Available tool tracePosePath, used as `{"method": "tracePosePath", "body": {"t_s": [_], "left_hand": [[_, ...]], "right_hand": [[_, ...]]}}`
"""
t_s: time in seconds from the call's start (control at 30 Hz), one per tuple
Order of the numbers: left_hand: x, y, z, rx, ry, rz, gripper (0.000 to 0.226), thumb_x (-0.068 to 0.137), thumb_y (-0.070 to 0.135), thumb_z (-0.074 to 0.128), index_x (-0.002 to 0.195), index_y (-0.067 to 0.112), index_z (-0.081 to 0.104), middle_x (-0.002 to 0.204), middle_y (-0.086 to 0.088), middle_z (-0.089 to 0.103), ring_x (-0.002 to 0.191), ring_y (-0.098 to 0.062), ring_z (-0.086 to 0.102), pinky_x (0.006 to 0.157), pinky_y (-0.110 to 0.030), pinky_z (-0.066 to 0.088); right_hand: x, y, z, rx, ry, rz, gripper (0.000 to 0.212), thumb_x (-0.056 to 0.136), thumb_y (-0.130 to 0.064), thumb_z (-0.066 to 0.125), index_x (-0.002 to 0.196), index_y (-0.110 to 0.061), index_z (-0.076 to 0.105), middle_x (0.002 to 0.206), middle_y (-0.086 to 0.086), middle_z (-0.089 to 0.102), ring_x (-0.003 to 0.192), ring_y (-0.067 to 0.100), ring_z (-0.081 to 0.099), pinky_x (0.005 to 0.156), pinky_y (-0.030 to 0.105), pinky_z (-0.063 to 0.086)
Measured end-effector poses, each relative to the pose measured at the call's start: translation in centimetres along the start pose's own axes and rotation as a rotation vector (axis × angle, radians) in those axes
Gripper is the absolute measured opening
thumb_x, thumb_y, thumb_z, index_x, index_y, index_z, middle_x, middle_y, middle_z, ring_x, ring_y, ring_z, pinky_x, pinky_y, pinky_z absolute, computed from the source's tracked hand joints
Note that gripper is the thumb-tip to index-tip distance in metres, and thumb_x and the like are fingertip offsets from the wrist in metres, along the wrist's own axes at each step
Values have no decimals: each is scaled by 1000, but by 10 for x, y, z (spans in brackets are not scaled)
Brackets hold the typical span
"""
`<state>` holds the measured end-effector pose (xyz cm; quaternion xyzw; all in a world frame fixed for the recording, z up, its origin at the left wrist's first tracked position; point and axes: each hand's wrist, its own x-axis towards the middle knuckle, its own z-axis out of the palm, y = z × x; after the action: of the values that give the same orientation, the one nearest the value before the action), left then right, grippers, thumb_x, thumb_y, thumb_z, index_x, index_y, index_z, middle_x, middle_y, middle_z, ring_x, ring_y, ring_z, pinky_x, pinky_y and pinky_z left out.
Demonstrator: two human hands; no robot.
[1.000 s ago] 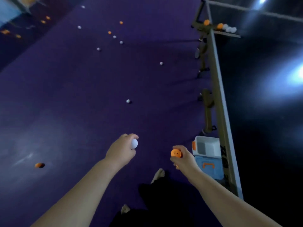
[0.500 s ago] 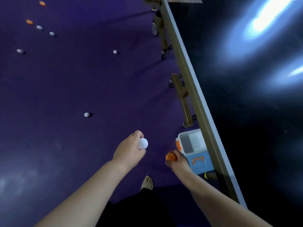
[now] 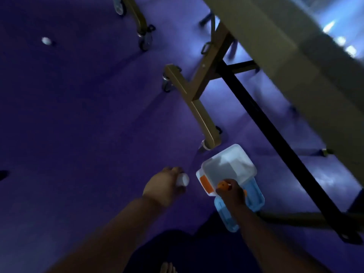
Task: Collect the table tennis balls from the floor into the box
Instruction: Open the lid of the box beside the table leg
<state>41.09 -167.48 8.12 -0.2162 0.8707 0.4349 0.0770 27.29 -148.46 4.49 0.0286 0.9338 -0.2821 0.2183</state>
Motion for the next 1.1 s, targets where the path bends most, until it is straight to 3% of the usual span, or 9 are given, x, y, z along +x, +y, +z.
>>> {"method": "tracePosePath", "body": {"t_s": [0.17,0.33,0.43,0.53,0.63,0.73,0.83,0.97,1.1], "left_hand": [[71,-22,59,-66,-12,157,27,85,24,64,111,22,61,112,0,65,105,-21,60,76,-20,37],[124,-18,105,52,-24,301,46,86,25,62,131,24,52,126,-6,60,116,-27,56,92,-29,43],[139,-17,125,81,-53,351,52,86,23,62,136,25,48,131,-7,58,119,-28,55,95,-33,45],[137,-22,135,93,-62,383,51,86,22,62,135,23,49,130,-8,58,118,-28,55,94,-34,45],[127,-35,134,52,-61,386,41,85,29,62,125,24,57,121,-4,63,111,-25,59,90,-32,47],[115,-46,128,-1,-67,353,42,78,36,57,118,25,62,116,2,66,109,-20,60,88,-26,45],[107,-56,123,41,-40,342,43,82,32,62,123,23,60,120,0,64,112,-21,58,90,-26,43],[90,-72,120,121,-2,264,52,83,39,67,132,31,52,122,-1,63,110,-22,59,85,-27,44],[72,-92,120,222,3,222,58,84,34,66,138,28,46,129,-4,60,116,-25,56,88,-29,42]], "right_hand": [[78,31,27,75,140,-43,30,78,-14,69,107,-12,62,103,14,66,98,33,60,88,40,49],[123,62,38,39,191,-133,40,82,-24,68,118,-10,56,113,12,60,99,28,57,77,25,44],[128,97,45,-108,375,-87,46,80,-21,69,123,-9,56,124,21,53,116,38,45,94,36,36],[122,124,54,-162,487,48,55,81,-22,67,130,-6,48,129,26,46,119,41,42,96,42,36],[122,141,68,-55,365,155,70,84,-27,65,138,5,34,139,26,41,128,37,41,101,38,34],[115,138,77,3,298,179,45,87,-18,57,124,6,46,135,24,47,126,34,43,98,30,30],[90,129,85,98,369,126,36,85,-14,53,116,6,48,122,29,52,118,42,49,93,39,40],[42,134,107,185,351,-16,64,64,-27,41,119,3,51,115,27,61,106,40,58,85,40,45],[9,137,132,188,301,-66,61,66,-26,40,117,5,54,108,27,64,100,40,60,81,39,43]]}}
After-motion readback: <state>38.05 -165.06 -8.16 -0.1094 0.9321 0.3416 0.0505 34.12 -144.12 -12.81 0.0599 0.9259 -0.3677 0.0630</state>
